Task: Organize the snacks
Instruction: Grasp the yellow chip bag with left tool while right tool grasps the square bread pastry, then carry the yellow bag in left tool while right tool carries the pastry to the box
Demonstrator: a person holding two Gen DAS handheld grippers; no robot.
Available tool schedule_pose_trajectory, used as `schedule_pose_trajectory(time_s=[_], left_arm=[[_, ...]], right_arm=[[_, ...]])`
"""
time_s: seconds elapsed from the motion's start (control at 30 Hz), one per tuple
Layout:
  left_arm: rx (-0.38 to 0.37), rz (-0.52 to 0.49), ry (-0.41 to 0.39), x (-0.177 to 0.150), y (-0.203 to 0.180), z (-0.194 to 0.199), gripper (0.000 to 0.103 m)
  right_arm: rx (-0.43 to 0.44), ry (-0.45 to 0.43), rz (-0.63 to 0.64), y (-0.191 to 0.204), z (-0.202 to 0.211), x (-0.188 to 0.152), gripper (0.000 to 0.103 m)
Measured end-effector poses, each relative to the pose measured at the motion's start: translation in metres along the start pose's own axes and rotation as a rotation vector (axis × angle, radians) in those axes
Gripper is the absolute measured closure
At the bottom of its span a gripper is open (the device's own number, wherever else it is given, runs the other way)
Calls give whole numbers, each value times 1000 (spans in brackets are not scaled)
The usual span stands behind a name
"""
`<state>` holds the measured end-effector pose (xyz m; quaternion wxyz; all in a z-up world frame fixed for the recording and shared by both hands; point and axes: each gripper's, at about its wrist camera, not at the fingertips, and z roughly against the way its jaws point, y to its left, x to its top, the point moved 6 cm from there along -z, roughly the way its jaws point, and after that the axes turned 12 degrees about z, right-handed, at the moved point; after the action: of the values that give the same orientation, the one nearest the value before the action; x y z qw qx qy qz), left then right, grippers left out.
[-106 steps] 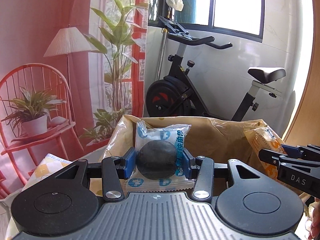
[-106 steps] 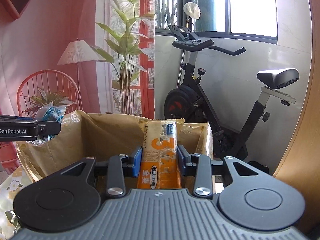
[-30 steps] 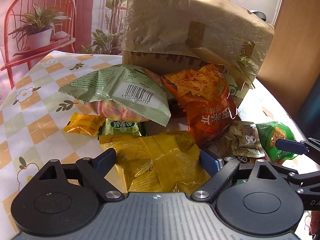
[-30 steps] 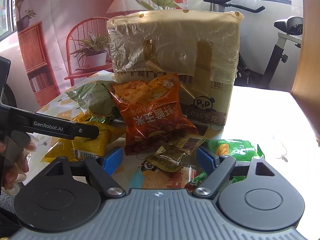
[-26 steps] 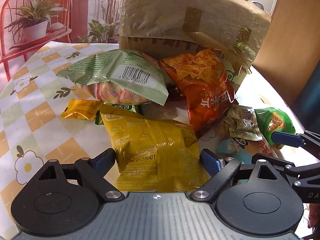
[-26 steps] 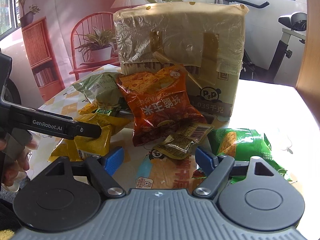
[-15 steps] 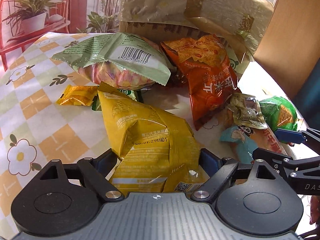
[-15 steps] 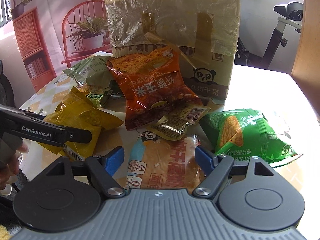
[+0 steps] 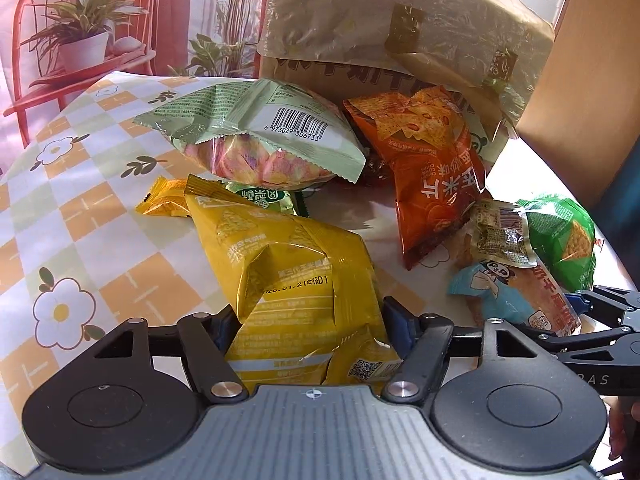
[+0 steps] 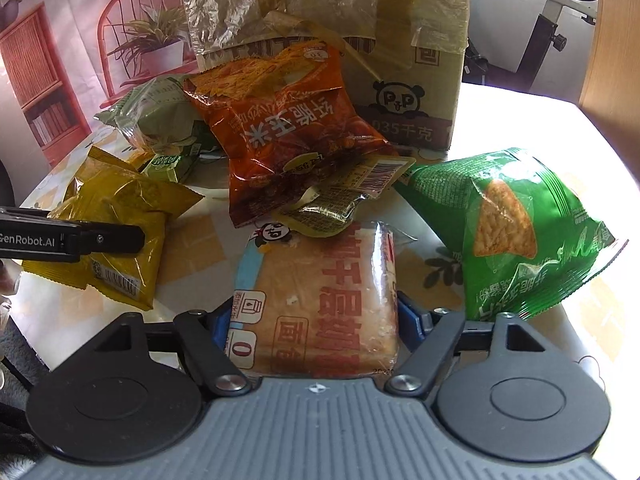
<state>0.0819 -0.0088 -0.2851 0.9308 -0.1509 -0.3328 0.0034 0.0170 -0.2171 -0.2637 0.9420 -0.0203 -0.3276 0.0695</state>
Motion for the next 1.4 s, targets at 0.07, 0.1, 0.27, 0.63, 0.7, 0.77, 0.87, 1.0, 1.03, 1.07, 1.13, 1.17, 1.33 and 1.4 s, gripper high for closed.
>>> schedule_pose_trajectory(time_s=[0.07, 0.1, 0.27, 0.63, 0.7, 0.77, 0.87, 1.0, 1.03, 1.07, 1.13, 1.17, 1.33, 1.4], left_arm=[[0, -11, -19, 1, -2, 6, 32], [-1, -15, -28, 2, -3, 9, 32], [-10, -24, -62, 3, -5, 21, 32], [-19, -17, -133, -2, -5, 48, 32], [-20, -23, -151, -2, -6, 55, 32], [-20, -34, -172, -1, -8, 62, 32], [-17, -46, -202, 0, -8, 71, 33], [-15, -47, -230, 4, -6, 80, 33], [-14, -49, -235, 4, -6, 81, 33], [-12, -51, -238, 5, -6, 83, 33], [-24, -53, -232, 3, -5, 85, 33], [-28, -54, -231, 2, -4, 86, 33], [-30, -44, -256, 4, -1, 96, 33], [-30, -48, -284, 10, -2, 104, 33]], right_arm=[[9, -5, 3, 2, 3, 1, 29], [15, -8, 5, 3, 4, 2, 29], [31, -31, 23, 10, 12, 7, 30], [22, -97, 52, 19, 29, 17, 30], [21, -120, 56, 20, 33, 20, 30], [23, -141, 55, 20, 37, 24, 30], [25, -175, 56, 22, 44, 31, 30], [31, -201, 69, 27, 48, 40, 30], [33, -205, 74, 28, 48, 42, 30], [35, -205, 76, 29, 47, 43, 30], [37, -206, 75, 30, 47, 43, 30], [37, -205, 73, 30, 46, 43, 30], [32, -210, 52, 24, 49, 42, 30], [31, -224, 46, 22, 53, 45, 30]])
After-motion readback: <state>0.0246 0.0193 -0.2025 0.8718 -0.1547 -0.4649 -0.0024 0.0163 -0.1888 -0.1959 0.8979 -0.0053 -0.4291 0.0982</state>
